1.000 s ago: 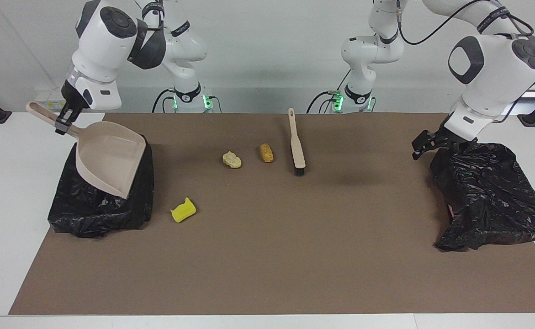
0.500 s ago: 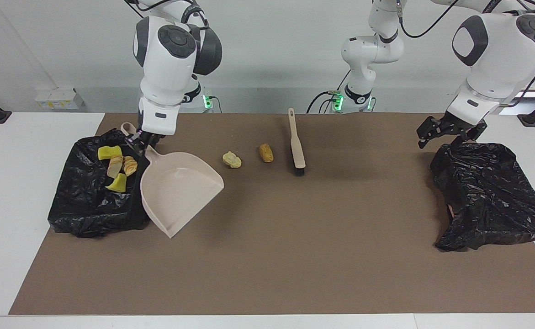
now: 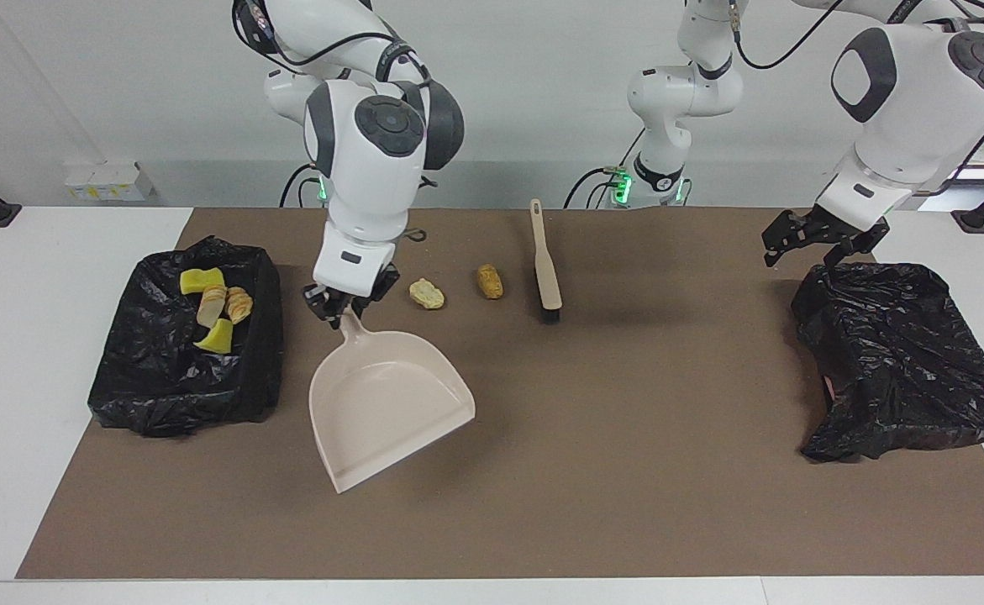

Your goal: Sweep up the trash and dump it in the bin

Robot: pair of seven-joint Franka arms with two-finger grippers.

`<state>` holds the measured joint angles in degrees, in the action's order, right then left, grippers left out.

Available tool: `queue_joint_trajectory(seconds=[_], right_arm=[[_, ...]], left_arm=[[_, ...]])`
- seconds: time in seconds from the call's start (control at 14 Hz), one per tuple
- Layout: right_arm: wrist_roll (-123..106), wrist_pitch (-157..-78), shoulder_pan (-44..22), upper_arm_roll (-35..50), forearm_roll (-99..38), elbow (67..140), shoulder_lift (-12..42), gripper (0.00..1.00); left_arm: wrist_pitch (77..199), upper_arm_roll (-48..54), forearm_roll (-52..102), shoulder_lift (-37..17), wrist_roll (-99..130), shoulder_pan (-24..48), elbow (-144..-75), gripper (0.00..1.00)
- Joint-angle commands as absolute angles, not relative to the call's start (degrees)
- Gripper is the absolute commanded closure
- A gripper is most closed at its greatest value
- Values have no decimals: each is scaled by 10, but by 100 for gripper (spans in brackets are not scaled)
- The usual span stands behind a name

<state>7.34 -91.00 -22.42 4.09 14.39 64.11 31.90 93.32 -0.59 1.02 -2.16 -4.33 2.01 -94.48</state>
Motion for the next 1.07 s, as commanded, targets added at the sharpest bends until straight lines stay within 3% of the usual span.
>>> queue_joint_trajectory(seconds=[0.0, 0.57, 1.0], right_arm=[[194, -930, -253, 41, 90, 564, 386, 100], [395, -1065, -309, 66, 19, 560, 463, 100], [400, -1079, -317, 70, 7, 561, 487, 100]], left_arm=[[934, -8, 0, -10, -40, 23, -956, 0], [934, -10, 0, -11, -41, 17, -954, 0], [912, -9, 0, -6, -39, 24, -954, 0]])
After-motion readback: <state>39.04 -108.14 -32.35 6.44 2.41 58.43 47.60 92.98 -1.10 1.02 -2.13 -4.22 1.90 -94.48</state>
